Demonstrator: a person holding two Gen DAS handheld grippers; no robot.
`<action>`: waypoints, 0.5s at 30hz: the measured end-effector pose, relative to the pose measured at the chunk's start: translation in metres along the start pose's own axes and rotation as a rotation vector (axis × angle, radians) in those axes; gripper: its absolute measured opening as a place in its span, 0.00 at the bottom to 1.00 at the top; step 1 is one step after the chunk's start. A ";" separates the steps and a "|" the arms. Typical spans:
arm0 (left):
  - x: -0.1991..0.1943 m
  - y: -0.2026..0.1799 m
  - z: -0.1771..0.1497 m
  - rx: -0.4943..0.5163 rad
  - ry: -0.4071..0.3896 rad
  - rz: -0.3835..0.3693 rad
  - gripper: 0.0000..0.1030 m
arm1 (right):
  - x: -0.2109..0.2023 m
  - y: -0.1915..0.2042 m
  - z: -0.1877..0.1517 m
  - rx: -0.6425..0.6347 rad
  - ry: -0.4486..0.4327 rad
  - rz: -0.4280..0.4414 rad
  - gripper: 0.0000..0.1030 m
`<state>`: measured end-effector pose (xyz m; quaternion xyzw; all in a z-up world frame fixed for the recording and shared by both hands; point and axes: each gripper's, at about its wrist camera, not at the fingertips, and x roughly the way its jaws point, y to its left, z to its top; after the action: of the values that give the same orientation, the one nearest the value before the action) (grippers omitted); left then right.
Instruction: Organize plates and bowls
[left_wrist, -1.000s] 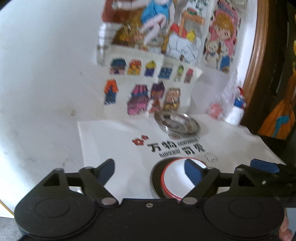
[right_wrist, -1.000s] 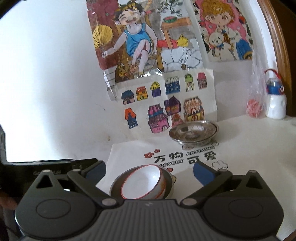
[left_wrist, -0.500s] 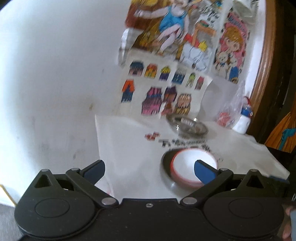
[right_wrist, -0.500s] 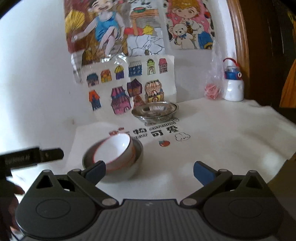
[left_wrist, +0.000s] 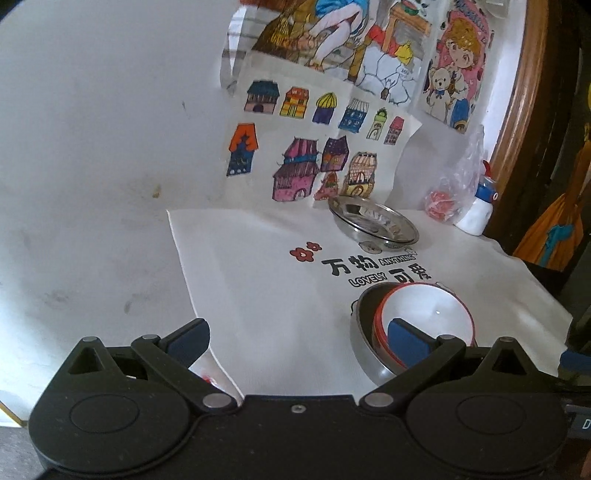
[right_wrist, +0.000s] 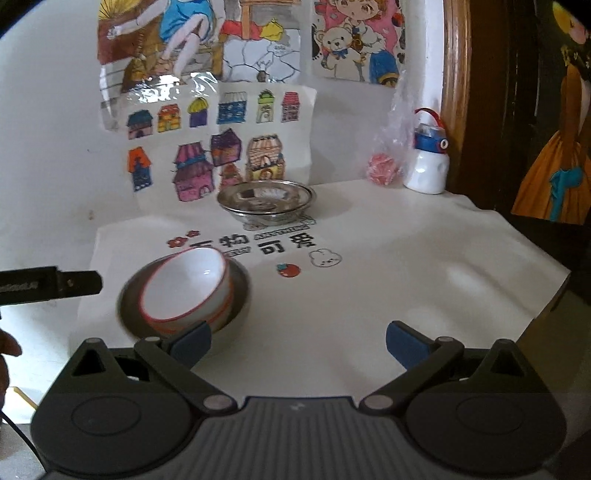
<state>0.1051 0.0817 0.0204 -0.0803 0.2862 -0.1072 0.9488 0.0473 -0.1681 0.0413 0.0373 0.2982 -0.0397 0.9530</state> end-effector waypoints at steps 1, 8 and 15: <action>0.004 0.001 0.001 -0.003 0.010 -0.011 0.99 | 0.003 -0.002 0.002 0.006 0.004 -0.011 1.00; 0.011 -0.003 -0.001 0.032 0.018 0.003 0.99 | 0.031 -0.018 0.020 0.069 0.062 0.093 1.00; 0.019 -0.016 -0.008 0.060 0.055 0.091 0.99 | 0.052 -0.014 0.019 -0.002 0.111 0.111 1.00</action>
<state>0.1142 0.0611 0.0073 -0.0358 0.3119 -0.0748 0.9465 0.0992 -0.1870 0.0262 0.0551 0.3482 0.0154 0.9357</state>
